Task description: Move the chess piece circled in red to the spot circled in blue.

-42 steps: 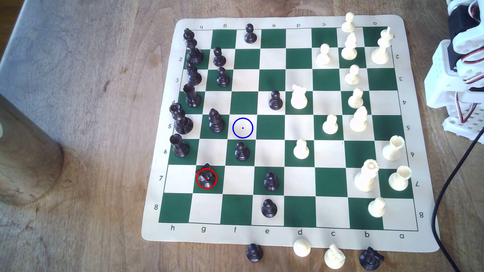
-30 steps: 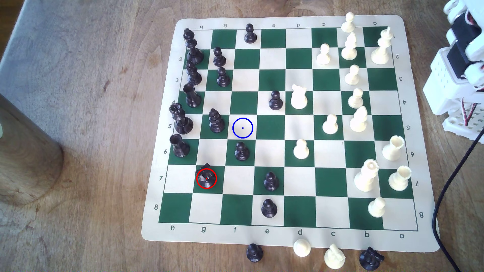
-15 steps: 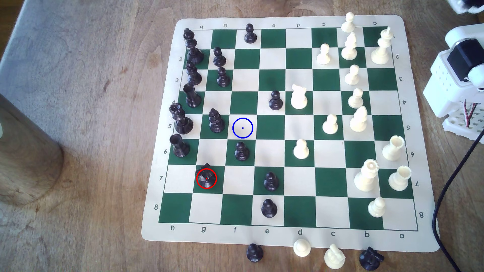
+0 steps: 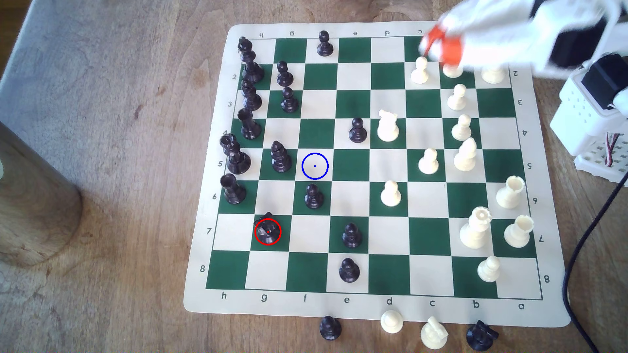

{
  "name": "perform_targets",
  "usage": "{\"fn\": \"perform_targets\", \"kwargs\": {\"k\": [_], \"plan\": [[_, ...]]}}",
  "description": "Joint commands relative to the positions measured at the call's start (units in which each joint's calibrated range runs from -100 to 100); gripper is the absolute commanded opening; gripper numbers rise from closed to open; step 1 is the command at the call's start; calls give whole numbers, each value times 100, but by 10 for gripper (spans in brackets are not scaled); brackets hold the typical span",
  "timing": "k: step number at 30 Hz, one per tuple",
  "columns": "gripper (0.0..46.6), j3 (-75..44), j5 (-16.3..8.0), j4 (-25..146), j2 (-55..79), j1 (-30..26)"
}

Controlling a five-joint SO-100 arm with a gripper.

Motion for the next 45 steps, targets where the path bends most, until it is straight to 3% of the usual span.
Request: {"fn": "perform_targets", "kwargs": {"k": [1,8,13,22,30,36,45], "plan": [[6,-620,449,-192,768,-46],[64,-1445,503,-209,2423,266],[159,-2216,332,-356,3824,470],[186,-2542,347,-872,4970,564],[181,-3331,317,-733,6192,517],[183,-4664,518,-569,7508,767],[181,-5325,659,-323,8306,783]]}}
